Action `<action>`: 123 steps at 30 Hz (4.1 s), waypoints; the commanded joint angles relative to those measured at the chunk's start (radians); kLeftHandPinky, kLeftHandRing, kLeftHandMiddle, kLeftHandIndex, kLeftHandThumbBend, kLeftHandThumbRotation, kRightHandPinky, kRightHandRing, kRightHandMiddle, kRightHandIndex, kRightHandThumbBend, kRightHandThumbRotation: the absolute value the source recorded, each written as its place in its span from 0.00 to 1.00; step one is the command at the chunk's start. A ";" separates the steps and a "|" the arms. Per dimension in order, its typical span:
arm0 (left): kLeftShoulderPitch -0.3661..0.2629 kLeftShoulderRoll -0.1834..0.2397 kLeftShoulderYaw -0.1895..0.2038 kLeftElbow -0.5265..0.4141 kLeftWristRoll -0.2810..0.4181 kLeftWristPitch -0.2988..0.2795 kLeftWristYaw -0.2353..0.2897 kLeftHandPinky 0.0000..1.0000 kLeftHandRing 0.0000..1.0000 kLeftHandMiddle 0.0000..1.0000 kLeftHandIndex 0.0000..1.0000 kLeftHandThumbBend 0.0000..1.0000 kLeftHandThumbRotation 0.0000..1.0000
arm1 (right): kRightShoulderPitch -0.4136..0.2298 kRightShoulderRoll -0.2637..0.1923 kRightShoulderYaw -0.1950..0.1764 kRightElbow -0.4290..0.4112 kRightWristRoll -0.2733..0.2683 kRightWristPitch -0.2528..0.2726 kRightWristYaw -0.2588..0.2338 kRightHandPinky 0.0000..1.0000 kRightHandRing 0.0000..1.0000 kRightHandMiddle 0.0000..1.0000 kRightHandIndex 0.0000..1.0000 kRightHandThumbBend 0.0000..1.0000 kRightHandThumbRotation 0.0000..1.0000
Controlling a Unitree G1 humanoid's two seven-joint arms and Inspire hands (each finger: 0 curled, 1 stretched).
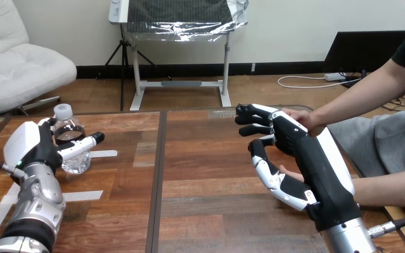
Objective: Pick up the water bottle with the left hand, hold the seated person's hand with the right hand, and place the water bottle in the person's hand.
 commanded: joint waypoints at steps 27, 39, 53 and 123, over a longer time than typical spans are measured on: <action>-0.073 -0.041 -0.011 0.011 -0.037 -0.126 0.148 0.43 0.49 0.52 0.54 0.72 0.02 | -0.029 -0.013 -0.016 -0.045 -0.002 -0.010 -0.006 0.61 0.73 0.76 0.76 0.15 0.00; -0.071 -0.049 -0.009 0.012 -0.050 -0.104 0.136 0.40 0.44 0.48 0.52 0.68 0.00 | -0.026 -0.018 -0.021 -0.040 -0.011 -0.020 -0.010 0.60 0.71 0.75 0.76 0.15 0.00; -0.046 -0.050 -0.007 -0.005 -0.054 -0.130 0.148 0.39 0.44 0.48 0.52 0.67 0.00 | -0.025 -0.025 -0.018 -0.036 -0.015 -0.028 -0.014 0.61 0.71 0.75 0.76 0.15 0.00; 0.468 -0.089 0.023 -0.746 -0.058 -0.159 0.120 0.38 0.42 0.46 0.51 0.66 0.00 | -0.026 -0.035 -0.002 -0.064 -0.026 0.016 -0.008 0.65 0.71 0.74 0.73 0.14 0.00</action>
